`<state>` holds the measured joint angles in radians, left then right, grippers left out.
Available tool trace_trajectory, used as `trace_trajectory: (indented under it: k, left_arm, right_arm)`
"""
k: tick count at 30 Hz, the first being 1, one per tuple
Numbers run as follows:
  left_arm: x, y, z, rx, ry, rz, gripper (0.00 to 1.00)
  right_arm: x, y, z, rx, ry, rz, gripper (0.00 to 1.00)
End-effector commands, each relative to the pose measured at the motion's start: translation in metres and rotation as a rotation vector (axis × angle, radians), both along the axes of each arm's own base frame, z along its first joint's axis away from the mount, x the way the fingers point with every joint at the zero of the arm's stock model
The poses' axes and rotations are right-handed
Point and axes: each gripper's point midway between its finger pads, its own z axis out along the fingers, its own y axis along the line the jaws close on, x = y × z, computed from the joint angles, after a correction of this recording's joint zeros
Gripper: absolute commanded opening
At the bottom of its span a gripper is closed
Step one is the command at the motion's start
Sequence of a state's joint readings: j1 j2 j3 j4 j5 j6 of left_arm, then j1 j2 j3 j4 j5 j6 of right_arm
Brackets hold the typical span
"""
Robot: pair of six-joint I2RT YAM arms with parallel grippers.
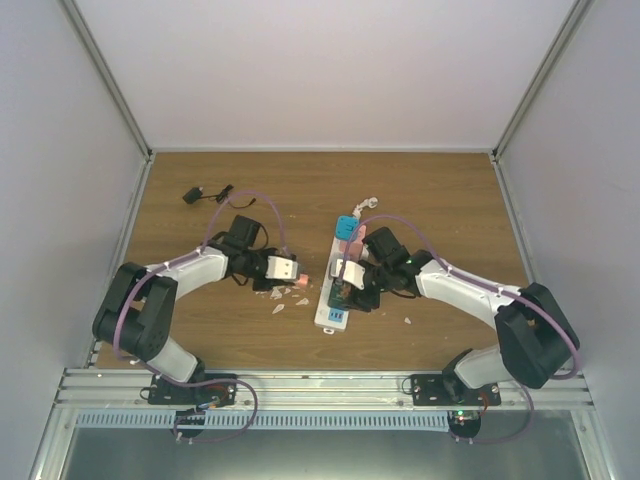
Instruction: Pull the plug off the socket
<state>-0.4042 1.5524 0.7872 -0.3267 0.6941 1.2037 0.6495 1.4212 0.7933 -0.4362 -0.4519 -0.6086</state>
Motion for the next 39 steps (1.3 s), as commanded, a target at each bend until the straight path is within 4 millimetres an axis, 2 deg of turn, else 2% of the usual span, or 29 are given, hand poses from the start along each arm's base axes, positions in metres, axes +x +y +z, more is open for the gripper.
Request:
trace_trajectory:
  k: [1, 9, 15, 17, 20, 29, 31, 35, 39]
  left_arm:
    - [0.035, 0.031, 0.007, 0.079, -0.109, 0.096, 0.12]
    - [0.056, 0.069, 0.016, 0.048, -0.076, 0.201, 0.12]
    - [0.086, 0.118, 0.025, 0.011, -0.035, 0.366, 0.13]
    - [0.100, 0.146, 0.026, 0.005, -0.017, 0.461, 0.14]
    - [0.116, 0.175, 0.028, -0.018, 0.035, 0.558, 0.14]
    - [0.160, 0.260, 0.020, -0.077, 0.163, 0.830, 0.15]
    - [0.166, 0.275, 0.014, -0.089, 0.200, 0.877, 0.15]
    - [0.173, 0.298, 0.001, -0.098, 0.262, 0.940, 0.15]
    - [0.174, 0.308, -0.005, -0.134, 0.329, 0.965, 0.15]
  right_arm:
    - [-0.028, -0.032, -0.026, -0.160, 0.135, -0.023, 0.03]
    - [-0.024, -0.028, -0.024, -0.153, 0.131, -0.020, 0.05]
    - [-0.020, -0.022, -0.019, -0.137, 0.127, -0.017, 0.11]
    - [-0.018, -0.020, -0.017, -0.131, 0.126, -0.015, 0.12]
    - [-0.017, -0.019, -0.016, -0.126, 0.127, -0.012, 0.13]
    - [-0.019, -0.018, -0.014, -0.115, 0.129, -0.005, 0.14]
    - [-0.020, -0.017, -0.013, -0.114, 0.128, -0.002, 0.14]
    - [-0.019, -0.017, -0.013, -0.113, 0.131, -0.002, 0.15]
    - [-0.018, -0.017, -0.012, -0.111, 0.124, -0.005, 0.15]
